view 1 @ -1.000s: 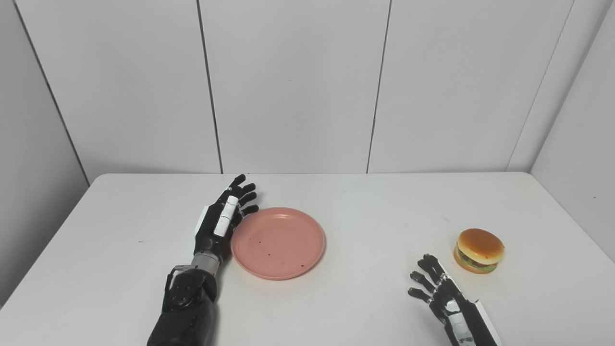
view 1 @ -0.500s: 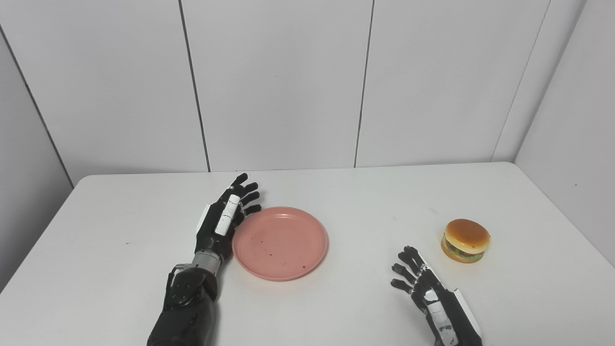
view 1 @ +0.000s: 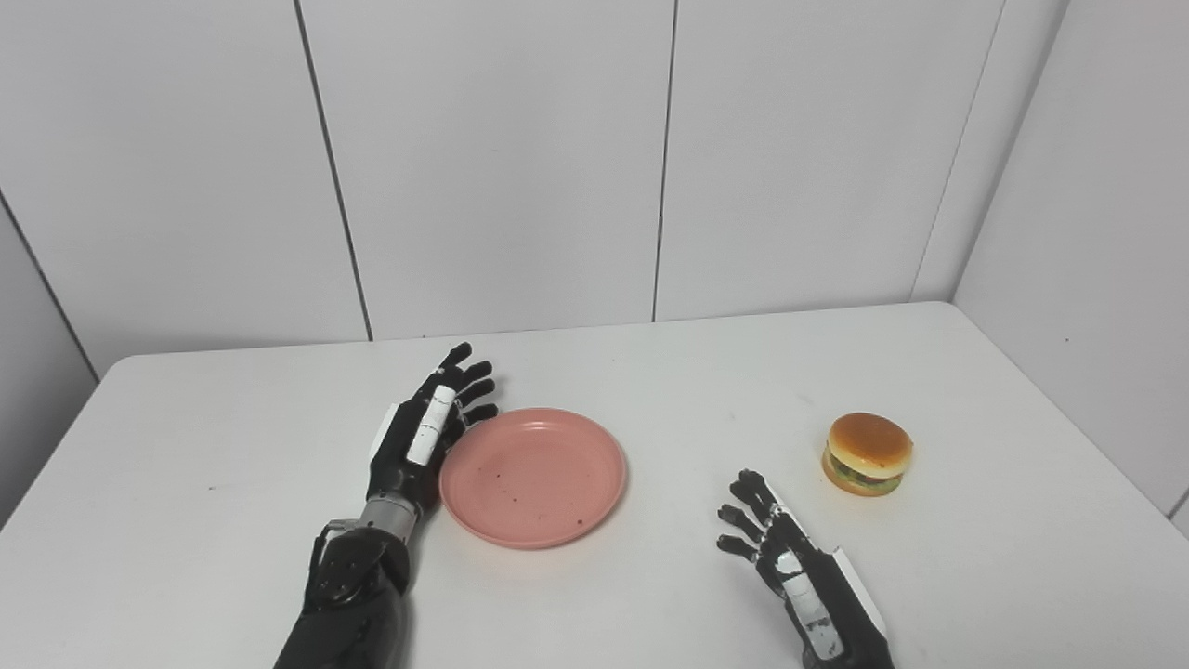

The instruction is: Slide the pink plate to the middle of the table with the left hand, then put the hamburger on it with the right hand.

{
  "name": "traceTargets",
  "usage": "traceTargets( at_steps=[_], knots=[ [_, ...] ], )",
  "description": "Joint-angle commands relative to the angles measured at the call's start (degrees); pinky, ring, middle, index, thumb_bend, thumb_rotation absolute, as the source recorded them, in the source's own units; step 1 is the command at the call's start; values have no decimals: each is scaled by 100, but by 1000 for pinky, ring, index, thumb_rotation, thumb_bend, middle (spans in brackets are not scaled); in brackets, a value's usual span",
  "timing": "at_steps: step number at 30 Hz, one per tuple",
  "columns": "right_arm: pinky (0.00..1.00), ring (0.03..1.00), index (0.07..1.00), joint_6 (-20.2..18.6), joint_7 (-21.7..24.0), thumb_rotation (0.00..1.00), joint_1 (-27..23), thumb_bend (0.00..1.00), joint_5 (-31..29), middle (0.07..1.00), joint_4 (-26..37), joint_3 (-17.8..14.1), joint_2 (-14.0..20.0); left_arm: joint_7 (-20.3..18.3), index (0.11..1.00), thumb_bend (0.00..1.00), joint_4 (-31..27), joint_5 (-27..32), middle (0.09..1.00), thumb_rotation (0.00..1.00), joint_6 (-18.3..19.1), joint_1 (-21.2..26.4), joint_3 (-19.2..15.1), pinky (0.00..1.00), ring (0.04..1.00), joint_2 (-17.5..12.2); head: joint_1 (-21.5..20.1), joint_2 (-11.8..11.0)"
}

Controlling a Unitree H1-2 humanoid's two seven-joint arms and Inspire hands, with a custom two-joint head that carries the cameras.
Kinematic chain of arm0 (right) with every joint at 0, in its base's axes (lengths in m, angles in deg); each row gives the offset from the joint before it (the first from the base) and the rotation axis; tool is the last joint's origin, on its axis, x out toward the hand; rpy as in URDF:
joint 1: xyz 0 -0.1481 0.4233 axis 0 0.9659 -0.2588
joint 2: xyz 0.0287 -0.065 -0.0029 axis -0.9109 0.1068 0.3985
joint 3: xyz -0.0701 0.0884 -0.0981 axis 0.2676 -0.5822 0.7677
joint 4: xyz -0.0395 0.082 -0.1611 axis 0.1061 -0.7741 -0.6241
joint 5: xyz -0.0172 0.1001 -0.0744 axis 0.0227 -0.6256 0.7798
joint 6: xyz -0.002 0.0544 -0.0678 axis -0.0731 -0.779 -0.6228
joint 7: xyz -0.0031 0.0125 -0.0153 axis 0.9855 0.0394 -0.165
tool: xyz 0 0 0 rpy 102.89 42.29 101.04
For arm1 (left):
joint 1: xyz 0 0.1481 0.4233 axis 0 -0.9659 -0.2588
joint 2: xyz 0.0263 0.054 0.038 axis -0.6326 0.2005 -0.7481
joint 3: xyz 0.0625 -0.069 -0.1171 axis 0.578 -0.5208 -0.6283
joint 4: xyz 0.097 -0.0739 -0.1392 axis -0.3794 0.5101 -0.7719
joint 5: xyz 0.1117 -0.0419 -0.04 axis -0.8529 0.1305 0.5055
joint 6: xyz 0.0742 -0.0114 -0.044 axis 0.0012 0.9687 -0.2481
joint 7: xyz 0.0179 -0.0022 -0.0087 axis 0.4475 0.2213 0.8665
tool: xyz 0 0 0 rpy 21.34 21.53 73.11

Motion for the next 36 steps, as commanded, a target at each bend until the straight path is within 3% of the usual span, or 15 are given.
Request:
traceTargets(
  at_steps=[1,18,36],
  knots=[
    [829,894,946,-333,62,936,34,997,-29,948,-108,93,-96,-46,877,948,227,34,839,772,-155,-239,5,752,839,209,1,7],
    [830,895,946,-271,55,932,23,986,-9,950,-181,100,-105,-82,878,928,225,112,844,776,-278,-185,-198,824,855,228,-13,-28],
    [833,899,948,-201,83,923,0,958,-23,953,-242,114,-119,0,887,970,447,-253,859,800,-139,-99,95,880,884,81,-44,-41]
  ],
)
